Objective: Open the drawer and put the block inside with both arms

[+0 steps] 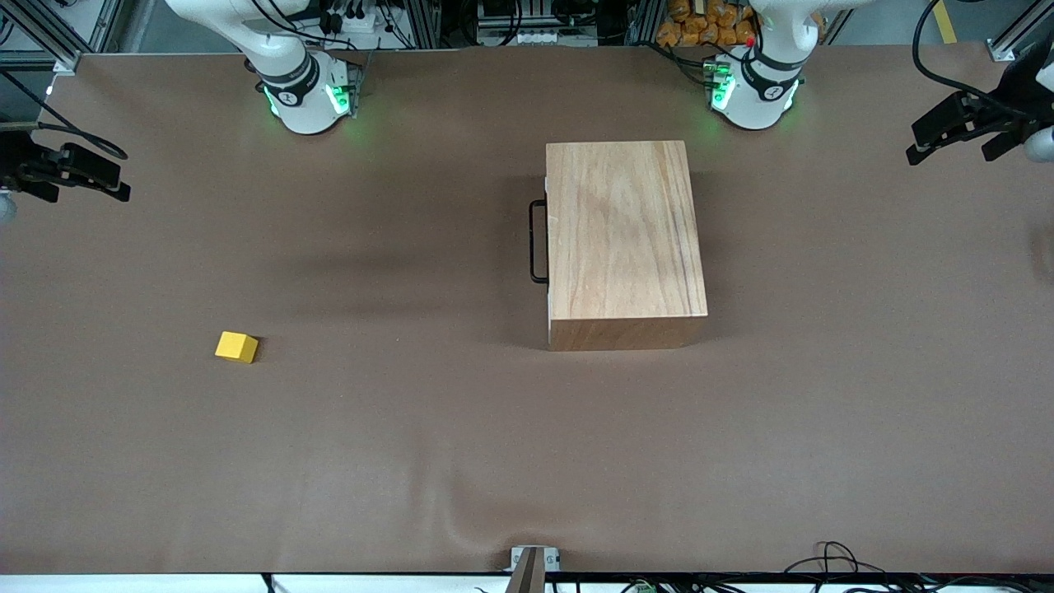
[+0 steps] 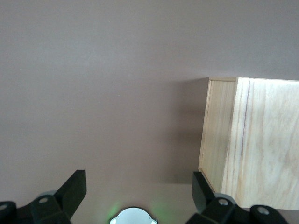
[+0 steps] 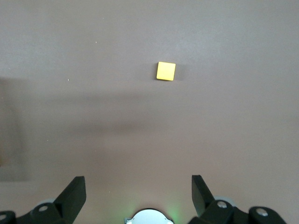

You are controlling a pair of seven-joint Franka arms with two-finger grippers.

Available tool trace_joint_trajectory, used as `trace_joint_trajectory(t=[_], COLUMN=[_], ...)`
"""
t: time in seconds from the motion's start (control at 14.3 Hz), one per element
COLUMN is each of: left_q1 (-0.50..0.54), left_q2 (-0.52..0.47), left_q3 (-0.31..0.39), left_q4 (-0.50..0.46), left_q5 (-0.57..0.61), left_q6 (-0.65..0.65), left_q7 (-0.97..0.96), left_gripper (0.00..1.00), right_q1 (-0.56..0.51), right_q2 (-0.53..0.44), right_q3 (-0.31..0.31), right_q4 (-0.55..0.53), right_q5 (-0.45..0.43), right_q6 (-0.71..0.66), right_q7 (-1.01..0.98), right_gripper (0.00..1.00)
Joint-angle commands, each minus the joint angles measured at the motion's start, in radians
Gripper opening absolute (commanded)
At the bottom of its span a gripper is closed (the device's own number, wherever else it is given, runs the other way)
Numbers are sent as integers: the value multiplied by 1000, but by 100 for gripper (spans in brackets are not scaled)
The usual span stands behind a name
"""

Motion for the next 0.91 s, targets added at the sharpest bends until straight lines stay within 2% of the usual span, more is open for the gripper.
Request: trace_joint_trajectory(t=[0.0, 0.56, 0.84], left_q1=[14, -3, -15], left_q2=[8, 17, 97], left_q3=[4, -10, -56], left_q4=[26, 28, 98], left_q5=[-11, -20, -21], left_q6=[-42, -25, -13], left_q7=[36, 9, -2], left_gripper=[100, 100, 100], right_q1=[-3, -15, -14], right_q2=[-20, -22, -17], right_q3=[14, 12, 14], right_q4=[-7, -2, -2], right_q5=[-23, -21, -21], right_q6=[2, 5, -2], right_q7=[-11, -9, -4], right_gripper=[100, 100, 100])
